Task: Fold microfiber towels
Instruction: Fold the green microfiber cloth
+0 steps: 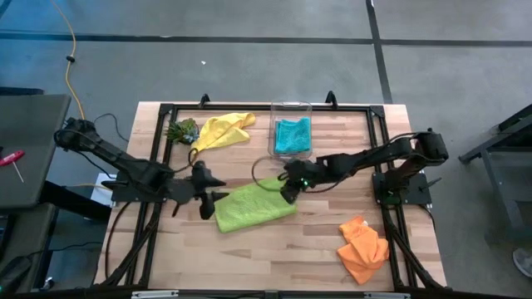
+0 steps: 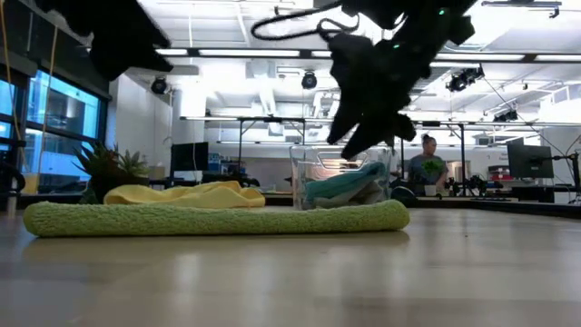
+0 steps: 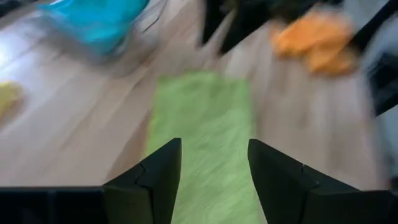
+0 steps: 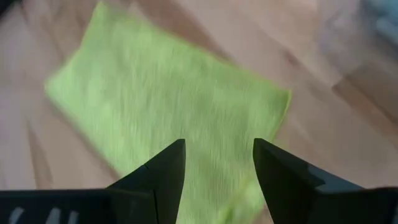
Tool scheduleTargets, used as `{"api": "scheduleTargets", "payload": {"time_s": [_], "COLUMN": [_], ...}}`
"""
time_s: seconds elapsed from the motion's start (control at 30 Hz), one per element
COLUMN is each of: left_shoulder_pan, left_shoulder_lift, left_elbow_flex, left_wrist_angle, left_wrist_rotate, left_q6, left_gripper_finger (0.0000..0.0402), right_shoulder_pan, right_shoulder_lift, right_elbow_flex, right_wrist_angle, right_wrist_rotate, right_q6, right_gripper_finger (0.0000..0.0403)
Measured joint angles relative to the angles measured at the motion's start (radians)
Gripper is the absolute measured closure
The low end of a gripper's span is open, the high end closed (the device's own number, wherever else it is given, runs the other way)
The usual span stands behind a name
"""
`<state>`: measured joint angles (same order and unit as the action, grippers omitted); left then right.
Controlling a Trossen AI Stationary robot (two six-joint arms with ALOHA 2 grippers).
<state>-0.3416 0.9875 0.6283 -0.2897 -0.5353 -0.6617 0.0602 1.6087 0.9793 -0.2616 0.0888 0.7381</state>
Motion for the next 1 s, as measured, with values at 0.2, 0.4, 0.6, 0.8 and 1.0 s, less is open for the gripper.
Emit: {"api": "scheduleTargets", "payload": {"time_s": [0.2, 0.4, 0.6, 0.8, 1.0], "left_shoulder_pan": [-0.031, -0.032, -0.032, -0.032, -0.032], "left_shoulder_lift": [-0.054, -0.039, -0.033, -0.033, -0.033], "left_elbow_flex": [-0.067, -0.072, -0.072, -0.072, -0.072], "left_wrist_angle": [0.118, 0.141, 0.139, 0.139, 0.139], "left_wrist_rotate": [-0.027, -0.027, -0.018, -0.018, 0.0], "left_q6": [-0.037, -0.043, -0.043, -0.043, -0.043], "left_gripper_finger": [0.0225, 0.0225, 0.0225, 0.0225, 0.0225], "right_shoulder_pan": [-0.073, -0.106, -0.105, -0.107, -0.098], "right_shoulder_lift": [0.099, 0.198, 0.233, 0.266, 0.295], "right_elbow_flex": [0.104, 0.212, 0.219, 0.216, 0.216], "right_wrist_angle": [-0.068, -0.23, -0.247, -0.232, -0.173], "right_wrist_rotate": [0.037, 0.076, 0.099, 0.067, 0.061], "right_q6": [0.049, 0.096, 0.162, 0.244, 0.275], "right_gripper_finger": [0.0222, 0.0222, 0.0222, 0.0222, 0.0222]}}
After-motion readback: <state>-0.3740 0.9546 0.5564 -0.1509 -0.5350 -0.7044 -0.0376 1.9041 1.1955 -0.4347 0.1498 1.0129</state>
